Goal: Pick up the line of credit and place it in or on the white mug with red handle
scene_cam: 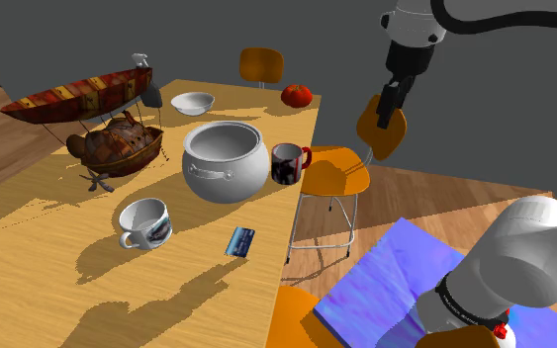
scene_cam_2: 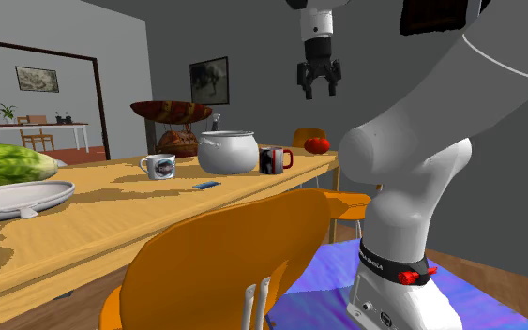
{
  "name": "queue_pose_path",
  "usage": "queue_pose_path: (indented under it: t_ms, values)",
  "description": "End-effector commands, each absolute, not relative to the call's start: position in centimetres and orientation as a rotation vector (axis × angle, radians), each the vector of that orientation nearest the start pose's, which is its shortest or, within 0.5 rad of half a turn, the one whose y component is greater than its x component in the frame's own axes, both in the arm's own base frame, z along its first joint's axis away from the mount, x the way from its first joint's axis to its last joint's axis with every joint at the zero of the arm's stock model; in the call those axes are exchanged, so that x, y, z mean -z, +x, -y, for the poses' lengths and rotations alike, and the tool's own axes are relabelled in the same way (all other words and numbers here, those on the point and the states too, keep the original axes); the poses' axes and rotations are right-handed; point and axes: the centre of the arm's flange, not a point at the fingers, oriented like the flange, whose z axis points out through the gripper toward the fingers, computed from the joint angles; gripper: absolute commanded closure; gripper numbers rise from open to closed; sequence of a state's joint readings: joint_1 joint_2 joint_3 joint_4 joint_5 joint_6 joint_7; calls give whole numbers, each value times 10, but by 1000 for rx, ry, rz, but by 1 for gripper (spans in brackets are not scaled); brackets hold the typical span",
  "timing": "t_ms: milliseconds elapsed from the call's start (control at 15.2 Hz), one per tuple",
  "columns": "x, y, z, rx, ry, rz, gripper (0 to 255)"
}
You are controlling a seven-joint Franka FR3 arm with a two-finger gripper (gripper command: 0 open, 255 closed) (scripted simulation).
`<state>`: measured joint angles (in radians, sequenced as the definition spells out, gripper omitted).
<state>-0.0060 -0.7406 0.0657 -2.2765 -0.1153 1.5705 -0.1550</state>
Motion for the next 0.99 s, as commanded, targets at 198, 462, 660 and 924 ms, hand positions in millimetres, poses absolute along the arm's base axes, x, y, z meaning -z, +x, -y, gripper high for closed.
queue_pose_path:
  t_ms: [198, 462, 660, 924]
  values:
    - [-593, 304, -48, 115, -3308, 171, 0]
    - [-563, 289, -94, 214, -3322, -34, 0]
    - [-540, 283, -130, 288, -3322, -190, 0]
    - [-509, 281, -178, 386, -3306, -398, 0]
